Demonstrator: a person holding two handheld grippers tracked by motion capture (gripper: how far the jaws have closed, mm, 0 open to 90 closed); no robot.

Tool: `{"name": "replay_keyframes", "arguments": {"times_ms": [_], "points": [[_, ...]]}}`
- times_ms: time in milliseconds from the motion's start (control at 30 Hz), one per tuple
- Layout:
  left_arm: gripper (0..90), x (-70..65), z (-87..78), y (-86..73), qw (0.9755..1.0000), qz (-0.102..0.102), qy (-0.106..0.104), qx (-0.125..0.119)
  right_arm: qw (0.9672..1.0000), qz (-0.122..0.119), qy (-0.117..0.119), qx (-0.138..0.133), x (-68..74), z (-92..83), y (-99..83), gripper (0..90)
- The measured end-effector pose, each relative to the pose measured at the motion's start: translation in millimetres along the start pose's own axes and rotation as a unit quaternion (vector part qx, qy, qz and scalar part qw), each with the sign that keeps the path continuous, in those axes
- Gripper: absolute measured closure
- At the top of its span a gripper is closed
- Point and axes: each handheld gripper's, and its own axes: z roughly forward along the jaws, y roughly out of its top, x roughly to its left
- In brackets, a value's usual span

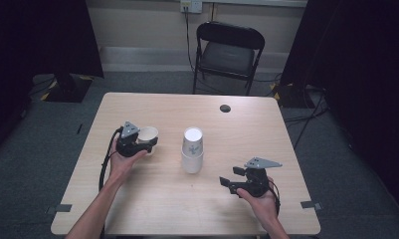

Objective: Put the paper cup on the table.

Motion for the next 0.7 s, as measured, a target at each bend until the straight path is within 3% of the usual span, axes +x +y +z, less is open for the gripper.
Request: {"name": "replay_keyframes", "arguments": {"times_ms": [233, 467, 533, 700], "points": [[30.2, -3.2, 6.8, -4.8, 0.9999, 0.011, -0.004, 0.011, 1.0000, -0.001, -0.001, -0.001, 0.3, -0.7, 0.0, 28.6], [27.8, -3.9, 8.7, -6.4, 1.0000, -0.002, -0.004, 0.009, 0.9999, 0.008, -0.003, -0.006, -1.2, -1.3, -0.1, 27.9], [26.6, -4.1, 6.5, -6.5, 0.9998, 0.004, -0.004, 0.020, 0.9999, 0.009, -0.003, -0.006, -1.9, -1.6, -0.3, 27.9], [23.7, -2.8, 5.0, -8.1, 0.9993, -0.004, -0.008, 0.036, 0.9999, 0.010, 0.001, -0.006, -1.0, -1.4, 0.4, 26.7]]}}
